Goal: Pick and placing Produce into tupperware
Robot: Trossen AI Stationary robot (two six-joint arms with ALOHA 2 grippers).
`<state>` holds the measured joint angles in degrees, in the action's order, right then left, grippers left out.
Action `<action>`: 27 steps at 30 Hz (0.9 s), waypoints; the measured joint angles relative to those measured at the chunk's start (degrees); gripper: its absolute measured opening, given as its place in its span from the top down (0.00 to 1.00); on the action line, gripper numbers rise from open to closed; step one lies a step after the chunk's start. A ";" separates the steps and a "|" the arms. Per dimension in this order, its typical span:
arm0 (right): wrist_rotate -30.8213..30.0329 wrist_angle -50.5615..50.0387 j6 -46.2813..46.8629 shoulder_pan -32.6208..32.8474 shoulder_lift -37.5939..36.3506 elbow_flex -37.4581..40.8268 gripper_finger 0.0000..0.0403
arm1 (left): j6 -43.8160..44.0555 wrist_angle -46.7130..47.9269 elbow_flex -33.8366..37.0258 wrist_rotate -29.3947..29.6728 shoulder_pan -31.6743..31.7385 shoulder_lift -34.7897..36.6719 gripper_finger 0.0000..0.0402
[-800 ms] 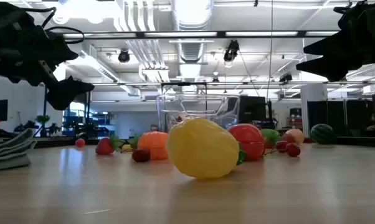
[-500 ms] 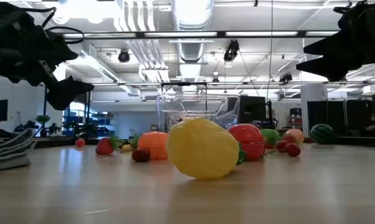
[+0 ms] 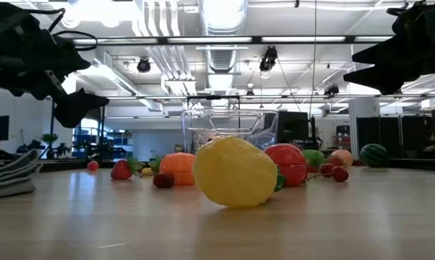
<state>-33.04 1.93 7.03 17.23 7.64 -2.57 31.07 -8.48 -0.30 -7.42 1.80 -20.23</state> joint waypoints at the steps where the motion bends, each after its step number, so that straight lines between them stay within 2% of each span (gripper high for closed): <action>1: 0.00 0.00 0.00 0.00 0.00 0.00 0.10 | 0.00 0.01 0.00 0.00 0.00 0.02 0.18; 16: -0.01 0.01 -0.15 0.00 0.00 0.00 0.10 | 0.00 -0.01 0.00 0.00 0.00 0.00 0.18; 22: -2.40 0.91 -17.94 -0.37 0.04 -0.02 0.10 | 0.00 0.00 0.00 0.00 0.02 0.00 0.18; 27: -2.47 1.36 -14.02 -0.37 -0.02 -0.02 0.10 | 0.02 -0.01 0.00 0.00 0.02 0.00 0.18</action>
<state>-35.51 3.30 -6.99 16.86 7.62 -2.59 31.09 -8.49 -0.30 -7.42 1.83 -20.23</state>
